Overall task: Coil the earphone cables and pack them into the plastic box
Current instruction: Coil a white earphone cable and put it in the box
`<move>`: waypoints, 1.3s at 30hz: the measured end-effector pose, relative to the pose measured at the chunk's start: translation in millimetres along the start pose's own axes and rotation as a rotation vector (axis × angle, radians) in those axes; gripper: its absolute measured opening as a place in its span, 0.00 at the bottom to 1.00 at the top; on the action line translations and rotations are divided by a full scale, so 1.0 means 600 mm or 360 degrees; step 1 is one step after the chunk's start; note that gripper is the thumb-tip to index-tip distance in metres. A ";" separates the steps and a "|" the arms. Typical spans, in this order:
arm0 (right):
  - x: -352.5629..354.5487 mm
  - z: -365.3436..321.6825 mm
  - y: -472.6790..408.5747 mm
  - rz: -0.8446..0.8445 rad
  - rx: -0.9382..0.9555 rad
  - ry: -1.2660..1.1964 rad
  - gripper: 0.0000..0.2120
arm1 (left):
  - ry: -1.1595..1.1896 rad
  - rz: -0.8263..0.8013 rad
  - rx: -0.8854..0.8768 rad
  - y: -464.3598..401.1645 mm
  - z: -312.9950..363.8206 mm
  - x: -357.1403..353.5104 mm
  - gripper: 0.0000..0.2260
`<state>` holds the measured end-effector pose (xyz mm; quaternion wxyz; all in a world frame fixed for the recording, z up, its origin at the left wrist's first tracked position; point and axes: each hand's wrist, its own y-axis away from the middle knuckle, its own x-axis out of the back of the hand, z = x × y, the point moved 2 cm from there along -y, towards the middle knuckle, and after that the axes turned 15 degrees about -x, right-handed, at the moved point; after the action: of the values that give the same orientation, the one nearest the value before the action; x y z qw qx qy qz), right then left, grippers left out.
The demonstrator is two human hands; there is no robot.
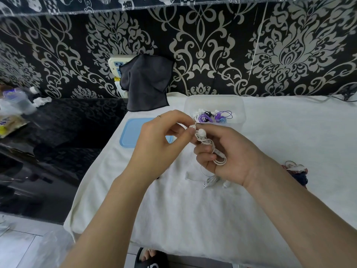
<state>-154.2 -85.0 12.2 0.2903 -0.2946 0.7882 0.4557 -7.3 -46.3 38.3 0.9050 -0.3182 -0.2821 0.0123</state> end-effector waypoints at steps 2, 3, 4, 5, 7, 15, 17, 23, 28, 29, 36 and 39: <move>0.000 -0.003 0.000 0.0012 0.0018 0.0020 0.08 | -0.0008 0.0013 0.0047 0.000 -0.007 -0.001 0.03; 0.001 -0.007 0.000 0.0041 0.0040 0.0036 0.09 | 0.0001 0.0021 0.0103 0.000 -0.011 -0.003 0.04; 0.004 -0.012 -0.001 0.0087 0.0073 0.0041 0.11 | 0.0005 0.0033 0.0180 -0.002 -0.016 -0.005 0.04; 0.006 -0.018 -0.002 0.0150 0.0119 0.0037 0.11 | 0.0004 0.0053 0.0268 -0.003 -0.022 -0.008 0.05; 0.011 -0.036 -0.005 0.0324 0.0271 0.0060 0.08 | 0.0005 0.0111 0.0419 -0.006 -0.035 -0.013 0.05; 0.016 -0.162 -0.020 0.1382 0.1015 0.1132 0.10 | -0.0050 0.0030 0.0614 -0.019 -0.060 -0.048 0.06; 0.026 -0.193 -0.045 0.1696 0.1065 0.1457 0.10 | -0.0068 -0.0030 0.0628 -0.018 -0.067 -0.055 0.05; 0.061 -0.194 -0.104 0.2014 0.0531 0.2491 0.07 | -0.0155 -0.0183 0.0627 -0.016 -0.073 -0.068 0.05; 0.063 -0.191 -0.067 0.2021 0.0784 0.2392 0.09 | -0.0312 -0.0429 0.0560 -0.006 -0.067 -0.086 0.06; 0.060 -0.187 -0.048 0.1995 0.0887 0.2324 0.11 | -0.0322 -0.0467 0.0551 -0.004 -0.063 -0.091 0.06; 0.080 -0.108 0.080 0.1911 0.1092 0.1813 0.06 | -0.0321 -0.0815 0.0621 0.011 -0.043 -0.118 0.08; 0.102 -0.055 0.087 0.1787 0.0491 0.2130 0.10 | -0.0395 -0.1036 0.0670 0.026 -0.042 -0.121 0.11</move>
<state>-238.8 -104.8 10.2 -0.4613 -0.0268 0.8737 0.1518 -52.9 -63.0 -23.1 0.8660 -0.0162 -0.4666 -0.1791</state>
